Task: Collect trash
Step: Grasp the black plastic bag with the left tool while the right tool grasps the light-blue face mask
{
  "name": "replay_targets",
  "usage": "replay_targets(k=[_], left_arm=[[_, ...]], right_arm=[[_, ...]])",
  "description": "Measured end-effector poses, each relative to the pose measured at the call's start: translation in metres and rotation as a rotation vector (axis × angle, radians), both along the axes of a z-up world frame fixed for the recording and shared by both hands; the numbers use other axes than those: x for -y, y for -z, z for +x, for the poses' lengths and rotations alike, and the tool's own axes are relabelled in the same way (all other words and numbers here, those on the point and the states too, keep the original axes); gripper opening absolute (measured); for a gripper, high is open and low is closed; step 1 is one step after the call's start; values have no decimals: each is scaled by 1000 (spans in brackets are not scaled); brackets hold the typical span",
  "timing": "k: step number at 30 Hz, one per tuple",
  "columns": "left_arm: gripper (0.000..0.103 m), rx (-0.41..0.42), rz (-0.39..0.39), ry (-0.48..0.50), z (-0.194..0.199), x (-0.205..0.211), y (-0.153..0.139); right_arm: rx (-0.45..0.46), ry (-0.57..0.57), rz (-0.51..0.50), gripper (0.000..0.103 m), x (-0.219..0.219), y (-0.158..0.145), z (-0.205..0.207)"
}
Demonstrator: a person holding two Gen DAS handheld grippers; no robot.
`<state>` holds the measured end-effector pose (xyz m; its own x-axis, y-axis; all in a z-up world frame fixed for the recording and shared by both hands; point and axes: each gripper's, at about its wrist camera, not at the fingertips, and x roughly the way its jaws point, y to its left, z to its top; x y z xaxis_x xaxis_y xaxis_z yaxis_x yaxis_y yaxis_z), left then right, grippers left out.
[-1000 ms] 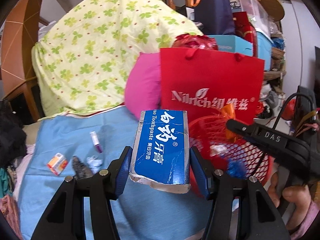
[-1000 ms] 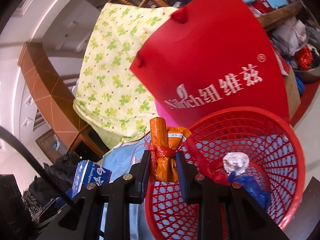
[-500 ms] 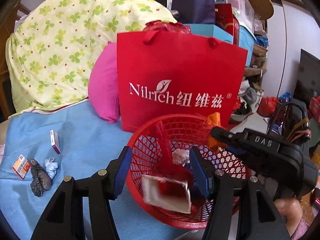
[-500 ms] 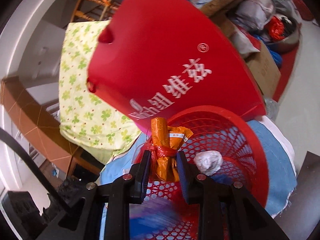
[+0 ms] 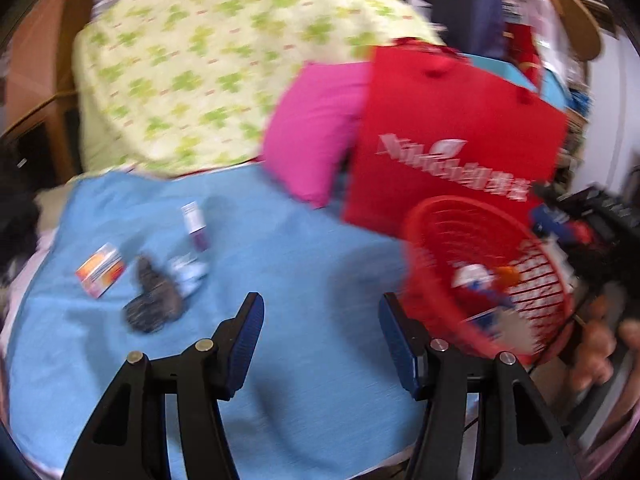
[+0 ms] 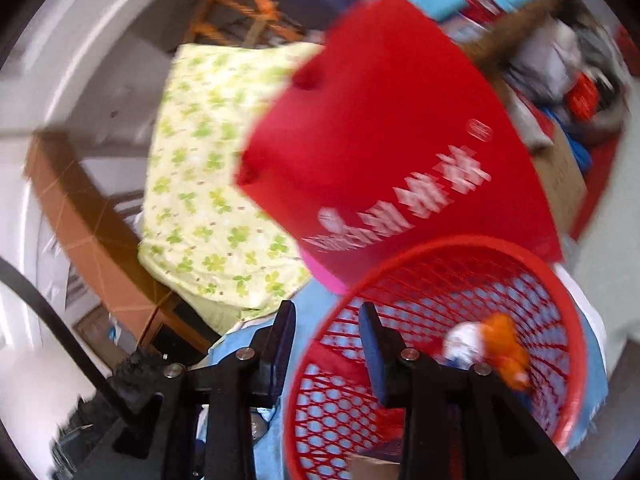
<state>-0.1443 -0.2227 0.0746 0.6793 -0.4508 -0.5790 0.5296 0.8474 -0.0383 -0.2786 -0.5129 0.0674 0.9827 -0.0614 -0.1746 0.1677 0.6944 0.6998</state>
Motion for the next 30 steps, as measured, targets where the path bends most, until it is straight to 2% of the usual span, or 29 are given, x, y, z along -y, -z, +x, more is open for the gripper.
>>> replay_targets(k=[7,9,12,21,27,30], left_arm=[[61,-28,-4,-257,28,-112,18],[61,-27,-5,-306,33,-134,21],[61,-31,-6,-362,39,-163,26],[61,-64,-15,-419,55,-202,45],[61,-106,-46,-413,74,-211,52],[61,-117,-59,-381,81,-203,52]], right_arm=[[94,-141,-214,35,-79,-30,18],[99,-185,-235,35,-96,-32,26],[58,-254,-249,35,-124,-29,48],[-168,-418,-171,35,-176,12,119],[-254,-449,-176,35,-198,33,151],[-320,-421,-166,35,-201,44,166]])
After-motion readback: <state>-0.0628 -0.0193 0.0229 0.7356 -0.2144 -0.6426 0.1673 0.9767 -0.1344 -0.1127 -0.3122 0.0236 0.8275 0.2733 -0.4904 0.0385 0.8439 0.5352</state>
